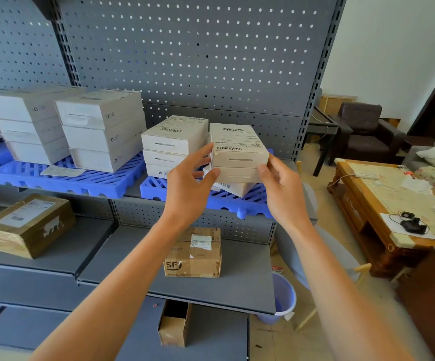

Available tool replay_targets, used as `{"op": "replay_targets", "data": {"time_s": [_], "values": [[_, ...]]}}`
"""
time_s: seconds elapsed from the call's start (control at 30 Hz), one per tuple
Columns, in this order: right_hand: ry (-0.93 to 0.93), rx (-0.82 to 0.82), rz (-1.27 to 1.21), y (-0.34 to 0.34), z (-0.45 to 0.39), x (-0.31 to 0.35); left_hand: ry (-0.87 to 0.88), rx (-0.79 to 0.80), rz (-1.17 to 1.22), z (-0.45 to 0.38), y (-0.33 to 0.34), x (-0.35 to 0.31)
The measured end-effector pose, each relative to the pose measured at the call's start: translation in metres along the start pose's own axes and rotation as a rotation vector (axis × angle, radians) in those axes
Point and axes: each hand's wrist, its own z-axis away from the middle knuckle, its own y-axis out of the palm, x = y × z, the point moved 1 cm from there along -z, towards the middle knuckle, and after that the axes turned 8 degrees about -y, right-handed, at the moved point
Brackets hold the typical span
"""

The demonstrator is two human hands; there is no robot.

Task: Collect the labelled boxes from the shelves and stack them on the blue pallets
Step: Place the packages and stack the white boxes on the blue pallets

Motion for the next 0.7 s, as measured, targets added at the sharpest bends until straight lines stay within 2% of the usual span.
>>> {"op": "replay_targets", "data": {"time_s": [0.2,0.7], "values": [[-0.011,-0.042,-0.028,0.007,0.005,0.000,-0.010,0.016,0.032,-0.004,0.001,-0.004],[-0.015,-0.041,0.134,0.024,0.021,0.011,-0.049,0.077,0.092,-0.002,0.003,-0.005]]}}
